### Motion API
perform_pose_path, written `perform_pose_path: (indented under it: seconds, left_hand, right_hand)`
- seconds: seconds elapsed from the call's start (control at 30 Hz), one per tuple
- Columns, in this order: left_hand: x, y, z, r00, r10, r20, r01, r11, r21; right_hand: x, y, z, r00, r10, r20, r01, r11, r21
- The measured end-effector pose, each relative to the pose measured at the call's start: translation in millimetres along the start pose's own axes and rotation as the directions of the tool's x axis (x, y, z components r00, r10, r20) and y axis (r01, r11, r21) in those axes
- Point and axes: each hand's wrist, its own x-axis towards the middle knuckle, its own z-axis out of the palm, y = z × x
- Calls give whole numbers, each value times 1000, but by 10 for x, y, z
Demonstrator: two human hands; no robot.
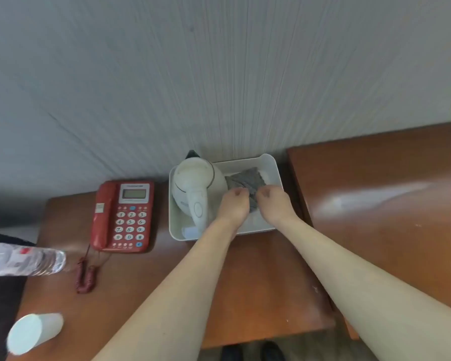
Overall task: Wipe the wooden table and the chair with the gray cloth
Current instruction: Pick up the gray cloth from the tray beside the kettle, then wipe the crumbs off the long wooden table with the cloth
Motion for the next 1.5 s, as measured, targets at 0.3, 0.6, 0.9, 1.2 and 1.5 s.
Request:
perform_pose_path:
  seconds: [0.3, 0.6, 0.9, 1.2, 1.5]
  left_hand:
    - [617, -457, 459, 994, -101, -45, 105, 990, 95]
    - [780, -587, 629, 933, -180, -312, 118, 971, -208]
    - [606, -551, 432, 966, -176, -191, 81, 902, -425]
    - [-56, 388, 579, 993, 120, -7, -111, 897, -428]
    - [-1304, 1496, 1481, 873, 393, 289, -272, 884, -379]
  right_hand:
    - [640, 423, 483, 997, 1, 75, 8, 992, -126]
    - [771, 414, 601, 982, 165, -94, -168, 986, -24]
    - [369, 368, 374, 960, 258, -111, -185, 879, 440]
    - [-192, 128, -820, 931, 295, -216, 6, 579, 815]
    - [-1220, 413, -2693, 845, 450, -288, 225, 189, 956]
